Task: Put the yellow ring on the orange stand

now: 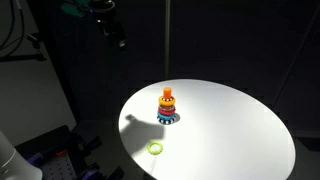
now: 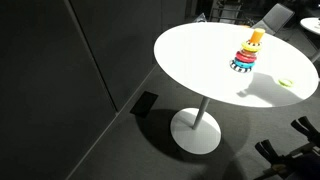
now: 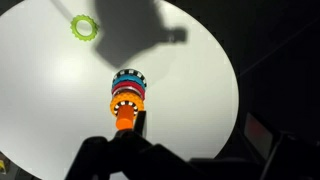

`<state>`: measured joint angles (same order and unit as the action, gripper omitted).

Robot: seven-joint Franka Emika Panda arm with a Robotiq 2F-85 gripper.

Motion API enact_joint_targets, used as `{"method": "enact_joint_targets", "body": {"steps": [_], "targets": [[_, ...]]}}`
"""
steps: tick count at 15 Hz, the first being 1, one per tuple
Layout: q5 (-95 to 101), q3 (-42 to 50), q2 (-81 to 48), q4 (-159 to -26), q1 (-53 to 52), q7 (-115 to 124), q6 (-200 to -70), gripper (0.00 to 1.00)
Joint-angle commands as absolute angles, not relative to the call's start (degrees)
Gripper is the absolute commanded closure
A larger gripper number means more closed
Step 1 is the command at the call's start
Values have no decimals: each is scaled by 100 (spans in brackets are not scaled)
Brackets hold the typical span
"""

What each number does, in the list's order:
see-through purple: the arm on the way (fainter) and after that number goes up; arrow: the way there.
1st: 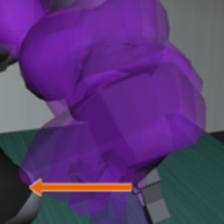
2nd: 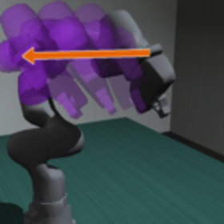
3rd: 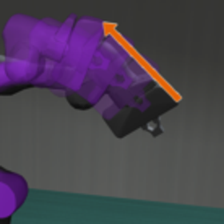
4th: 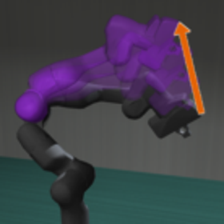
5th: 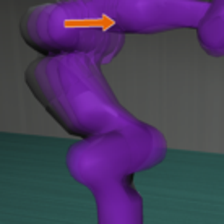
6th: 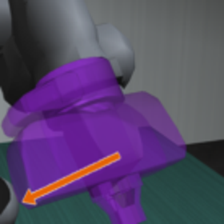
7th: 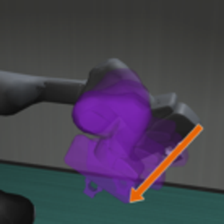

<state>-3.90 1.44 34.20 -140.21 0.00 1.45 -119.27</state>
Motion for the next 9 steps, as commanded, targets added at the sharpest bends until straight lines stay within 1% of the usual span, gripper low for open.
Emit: {"method": "enact_joint_targets", "body": {"steps": [1, 5, 9], "targets": [[-403, 126, 3417, -14011, 24, 132, -11916, 0], [-403, 126, 3418, -14011, 24, 132, -11916, 0], [-353, 144, 3023, -13889, 70, 141, -11926, 0]]}}
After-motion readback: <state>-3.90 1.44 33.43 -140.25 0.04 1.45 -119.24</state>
